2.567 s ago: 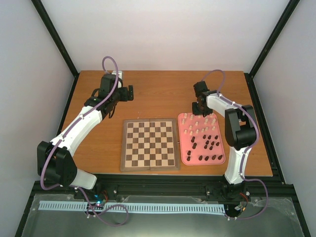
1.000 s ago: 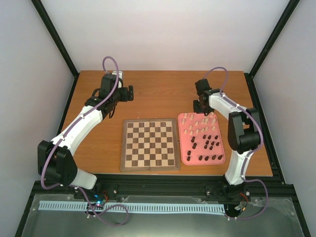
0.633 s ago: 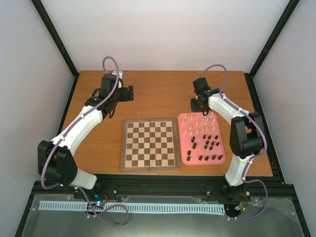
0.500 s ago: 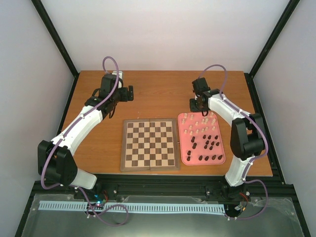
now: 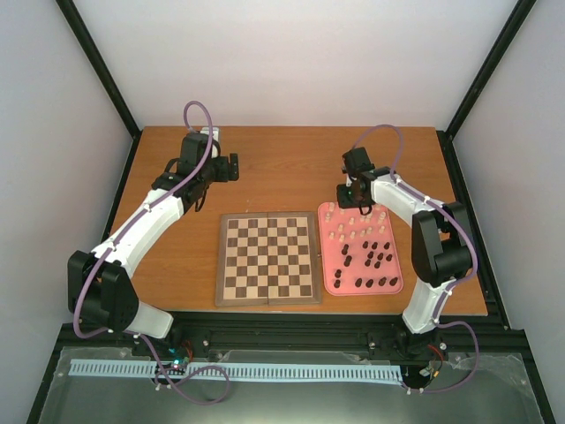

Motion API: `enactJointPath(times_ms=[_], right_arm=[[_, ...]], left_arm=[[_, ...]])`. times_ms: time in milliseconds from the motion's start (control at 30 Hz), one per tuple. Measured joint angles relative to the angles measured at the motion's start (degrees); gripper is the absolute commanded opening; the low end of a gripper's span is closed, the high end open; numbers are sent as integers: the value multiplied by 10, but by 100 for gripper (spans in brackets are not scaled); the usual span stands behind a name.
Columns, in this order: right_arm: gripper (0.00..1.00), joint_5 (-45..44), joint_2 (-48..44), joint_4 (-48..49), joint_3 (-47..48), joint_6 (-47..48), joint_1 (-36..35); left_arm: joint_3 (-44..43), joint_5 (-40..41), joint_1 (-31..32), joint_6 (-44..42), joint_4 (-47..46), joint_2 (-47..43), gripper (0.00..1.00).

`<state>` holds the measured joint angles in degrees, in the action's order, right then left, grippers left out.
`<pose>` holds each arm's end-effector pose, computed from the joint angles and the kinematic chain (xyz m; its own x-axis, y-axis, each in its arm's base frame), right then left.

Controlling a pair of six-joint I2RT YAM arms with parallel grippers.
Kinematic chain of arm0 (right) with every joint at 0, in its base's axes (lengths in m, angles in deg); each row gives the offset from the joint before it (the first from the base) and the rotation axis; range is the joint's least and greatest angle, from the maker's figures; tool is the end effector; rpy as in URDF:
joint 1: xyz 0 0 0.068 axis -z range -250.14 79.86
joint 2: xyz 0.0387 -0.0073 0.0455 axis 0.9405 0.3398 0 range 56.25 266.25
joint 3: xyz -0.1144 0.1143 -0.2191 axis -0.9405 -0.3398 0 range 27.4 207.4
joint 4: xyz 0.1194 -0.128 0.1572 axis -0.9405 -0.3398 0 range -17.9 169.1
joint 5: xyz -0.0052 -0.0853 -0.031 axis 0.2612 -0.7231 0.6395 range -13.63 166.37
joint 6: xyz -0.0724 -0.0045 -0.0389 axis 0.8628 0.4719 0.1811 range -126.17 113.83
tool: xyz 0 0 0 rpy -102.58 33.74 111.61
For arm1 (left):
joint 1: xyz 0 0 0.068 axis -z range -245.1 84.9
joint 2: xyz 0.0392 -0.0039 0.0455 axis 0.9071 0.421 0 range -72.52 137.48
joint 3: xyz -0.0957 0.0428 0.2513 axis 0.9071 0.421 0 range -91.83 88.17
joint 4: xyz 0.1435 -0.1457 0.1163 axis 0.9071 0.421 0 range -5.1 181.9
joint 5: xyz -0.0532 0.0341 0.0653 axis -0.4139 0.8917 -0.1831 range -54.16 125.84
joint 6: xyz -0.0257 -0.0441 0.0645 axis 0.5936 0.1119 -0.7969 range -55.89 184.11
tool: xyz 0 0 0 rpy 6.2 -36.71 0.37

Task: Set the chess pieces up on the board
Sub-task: Pick up the chess piece from the storage box.

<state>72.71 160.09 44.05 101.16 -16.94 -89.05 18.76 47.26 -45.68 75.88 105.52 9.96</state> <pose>0.3438 0.1131 0.1806 -0.8988 -0.1109 -0.4241 -0.1325 0.9910 0.0216 0.3162 -0.0964 0.3042 -0.5470 -0.0191 -0.8369 0.0603 0.9962 -0.0622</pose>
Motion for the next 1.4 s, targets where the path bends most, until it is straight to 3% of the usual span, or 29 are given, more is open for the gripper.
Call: enactJointPath(times_ms=[300,1400], right_arm=[[37,8,1,6,0,3,-9],[35,0,62,5,16,3,-17]], left_arm=[[-5,0,0,0,0,20,100],[-6,0,0,0,0,30,100]])
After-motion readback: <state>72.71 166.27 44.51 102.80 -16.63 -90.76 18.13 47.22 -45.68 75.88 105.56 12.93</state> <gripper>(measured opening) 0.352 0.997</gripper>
